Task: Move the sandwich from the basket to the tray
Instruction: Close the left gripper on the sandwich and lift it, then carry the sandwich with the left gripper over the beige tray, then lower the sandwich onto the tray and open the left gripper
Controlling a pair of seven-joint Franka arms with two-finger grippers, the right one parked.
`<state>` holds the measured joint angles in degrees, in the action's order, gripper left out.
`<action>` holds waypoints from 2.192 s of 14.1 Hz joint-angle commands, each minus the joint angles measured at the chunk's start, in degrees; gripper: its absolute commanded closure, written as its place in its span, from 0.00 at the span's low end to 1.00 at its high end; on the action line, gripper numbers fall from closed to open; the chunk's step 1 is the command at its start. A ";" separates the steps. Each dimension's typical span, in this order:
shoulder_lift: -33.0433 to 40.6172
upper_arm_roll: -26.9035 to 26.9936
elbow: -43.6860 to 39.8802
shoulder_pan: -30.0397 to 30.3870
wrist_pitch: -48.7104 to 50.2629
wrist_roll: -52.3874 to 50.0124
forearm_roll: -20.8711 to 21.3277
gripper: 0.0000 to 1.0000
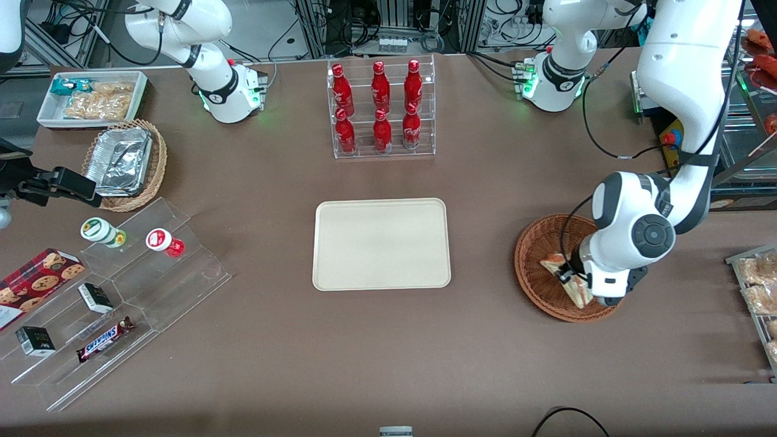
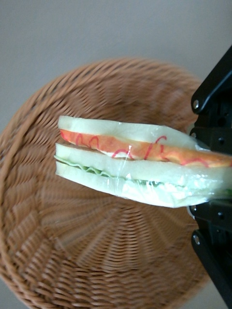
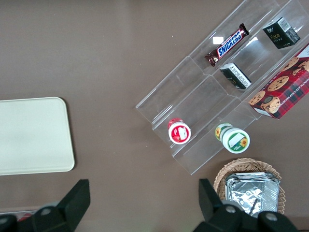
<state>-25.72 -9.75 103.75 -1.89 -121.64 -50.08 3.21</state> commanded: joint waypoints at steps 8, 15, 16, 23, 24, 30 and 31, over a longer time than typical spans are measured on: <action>-9.85 0.17 -22.25 -28.05 12.13 -10.54 0.31 0.75; -24.81 0.26 -34.41 -36.86 6.51 -7.32 0.92 0.75; -25.69 0.26 -34.41 -37.56 5.98 -7.05 1.10 0.75; -26.41 0.35 -34.23 -38.89 5.62 -6.16 1.01 0.00; -24.66 0.43 -34.14 -38.71 6.41 -6.25 0.66 0.00; -9.29 0.52 -32.92 -29.94 23.79 2.85 0.22 0.00; -6.74 0.44 -31.43 -27.57 25.65 5.15 0.13 0.00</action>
<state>-38.64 -9.10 67.60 -32.88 -99.15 -49.37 3.46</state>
